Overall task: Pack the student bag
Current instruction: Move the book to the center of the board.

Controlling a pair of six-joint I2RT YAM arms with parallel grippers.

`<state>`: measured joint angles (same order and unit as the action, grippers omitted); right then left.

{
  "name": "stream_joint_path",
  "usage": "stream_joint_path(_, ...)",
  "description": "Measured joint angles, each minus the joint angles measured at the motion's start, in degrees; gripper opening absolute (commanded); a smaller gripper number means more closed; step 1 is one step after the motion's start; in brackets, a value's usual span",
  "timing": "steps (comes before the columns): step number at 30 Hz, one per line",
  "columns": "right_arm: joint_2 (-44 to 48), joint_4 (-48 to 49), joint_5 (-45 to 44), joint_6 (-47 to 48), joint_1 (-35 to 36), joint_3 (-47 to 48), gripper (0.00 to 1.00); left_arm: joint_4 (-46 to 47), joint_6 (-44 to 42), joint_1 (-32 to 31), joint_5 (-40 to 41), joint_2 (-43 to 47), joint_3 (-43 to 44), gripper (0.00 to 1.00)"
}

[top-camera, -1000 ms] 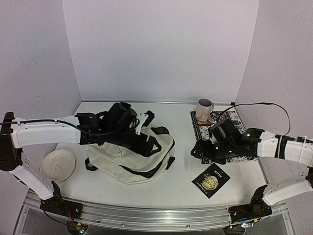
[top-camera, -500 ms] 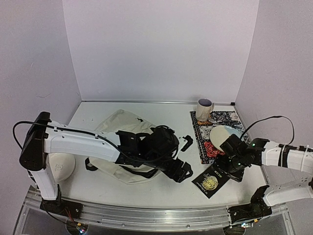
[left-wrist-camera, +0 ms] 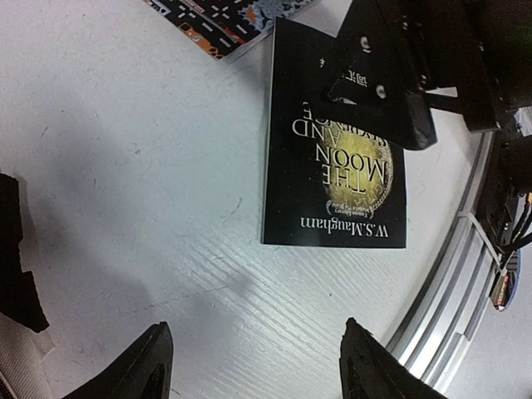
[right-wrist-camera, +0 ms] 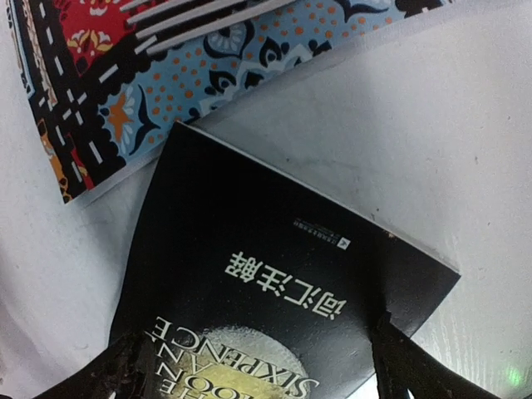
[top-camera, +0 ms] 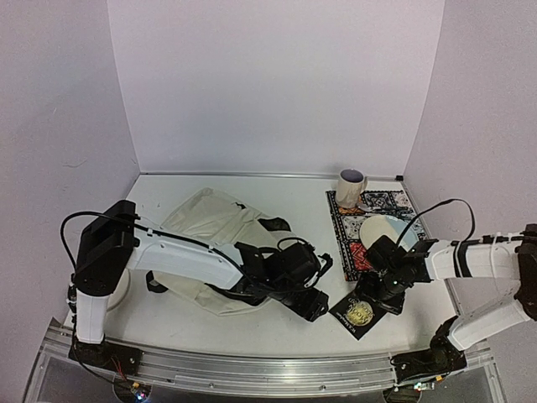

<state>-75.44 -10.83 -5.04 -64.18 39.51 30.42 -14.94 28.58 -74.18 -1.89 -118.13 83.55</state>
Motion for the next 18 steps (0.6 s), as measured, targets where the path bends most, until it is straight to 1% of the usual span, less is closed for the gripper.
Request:
stream_joint_path(3, -0.54, 2.81, 1.96, 2.13, 0.03, 0.05, 0.81, 0.05, 1.14, 0.88, -0.06, -0.27, -0.18, 0.65)
stream_joint_path(6, -1.79, 5.8, 3.88, 4.49, 0.78, 0.68, 0.81, 0.79, 1.96, 2.14, 0.05, -0.25, -1.1, 0.63)
stream_joint_path(12, -10.86, 11.7, 8.96, 8.83, 7.34, 7.98, 0.8, 1.47, 3.96, 4.49, 0.35, 0.07, -7.2, 0.6)
stream_joint_path(15, -14.56, 13.93, 12.38, 10.89, 9.87, 11.53, 0.81, 1.93, 4.69, 4.93, 0.53, 1.32, -8.76, 0.59)
stream_joint_path(18, -14.07, 13.6, 13.68, 12.53, 11.18, 12.54, 0.84, 1.58, 5.07, 5.26, 0.7, 2.81, -9.64, 0.59)
